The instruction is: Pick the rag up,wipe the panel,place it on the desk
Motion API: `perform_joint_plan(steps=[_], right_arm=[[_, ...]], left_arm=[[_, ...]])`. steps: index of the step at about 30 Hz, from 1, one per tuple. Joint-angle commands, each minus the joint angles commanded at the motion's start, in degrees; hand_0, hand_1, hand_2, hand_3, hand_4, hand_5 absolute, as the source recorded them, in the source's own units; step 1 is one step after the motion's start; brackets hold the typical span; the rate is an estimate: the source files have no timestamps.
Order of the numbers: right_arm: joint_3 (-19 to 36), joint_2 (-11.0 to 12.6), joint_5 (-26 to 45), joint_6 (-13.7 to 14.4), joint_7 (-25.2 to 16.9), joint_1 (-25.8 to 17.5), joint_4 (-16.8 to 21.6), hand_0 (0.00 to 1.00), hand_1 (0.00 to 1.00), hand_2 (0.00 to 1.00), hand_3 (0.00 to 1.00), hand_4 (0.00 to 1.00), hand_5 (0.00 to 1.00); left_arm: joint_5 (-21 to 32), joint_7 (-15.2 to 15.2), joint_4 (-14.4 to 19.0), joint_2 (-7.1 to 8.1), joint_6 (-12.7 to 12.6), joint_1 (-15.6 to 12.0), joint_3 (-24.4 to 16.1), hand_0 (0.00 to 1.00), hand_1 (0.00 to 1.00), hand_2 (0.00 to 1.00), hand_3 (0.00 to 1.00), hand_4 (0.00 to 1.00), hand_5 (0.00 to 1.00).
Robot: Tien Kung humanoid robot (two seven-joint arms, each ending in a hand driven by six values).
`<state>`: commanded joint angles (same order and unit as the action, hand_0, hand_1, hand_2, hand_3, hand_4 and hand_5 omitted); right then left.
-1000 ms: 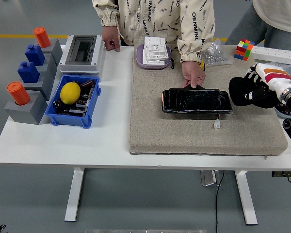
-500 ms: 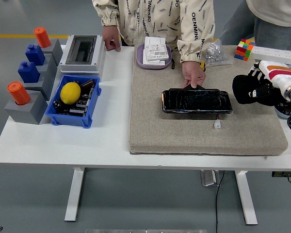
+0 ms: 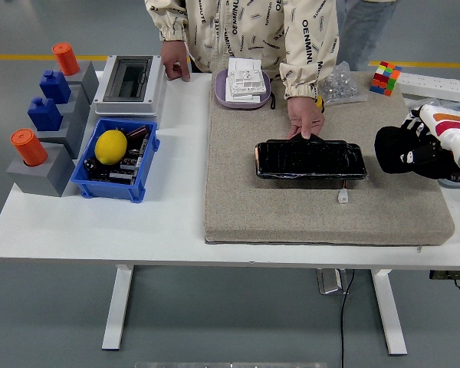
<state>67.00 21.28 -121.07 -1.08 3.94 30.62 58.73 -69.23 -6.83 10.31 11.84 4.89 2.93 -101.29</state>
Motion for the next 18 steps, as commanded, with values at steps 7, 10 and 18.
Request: perform_joint_plan(steps=[7, 10, 18], right_arm=[[-0.58, -0.22, -0.70, -0.59, 0.84, 0.04, 0.63, 0.309, 0.420, 0.461, 0.446, 0.960, 0.078], [-1.11, -0.28, -0.85, -0.92, 1.16, 0.59, 1.16, 0.308, 0.420, 0.462, 0.447, 0.963, 0.082], [-1.50, -1.67, -1.12, -1.34, 2.00, 1.99, 2.64, 0.307, 0.420, 0.462, 0.447, 0.964, 0.082]], left_arm=[[-0.19, -0.04, 0.00, 0.32, -0.01, -0.30, 0.04, 0.724, 0.716, 0.767, 0.626, 0.692, 0.580], [-0.27, -0.02, 0.00, 0.38, 0.02, -0.26, 0.07, 0.724, 0.716, 0.767, 0.626, 0.692, 0.580], [-0.28, -0.07, 0.00, 0.45, -0.02, -0.43, 0.09, 0.724, 0.716, 0.767, 0.626, 0.692, 0.580]])
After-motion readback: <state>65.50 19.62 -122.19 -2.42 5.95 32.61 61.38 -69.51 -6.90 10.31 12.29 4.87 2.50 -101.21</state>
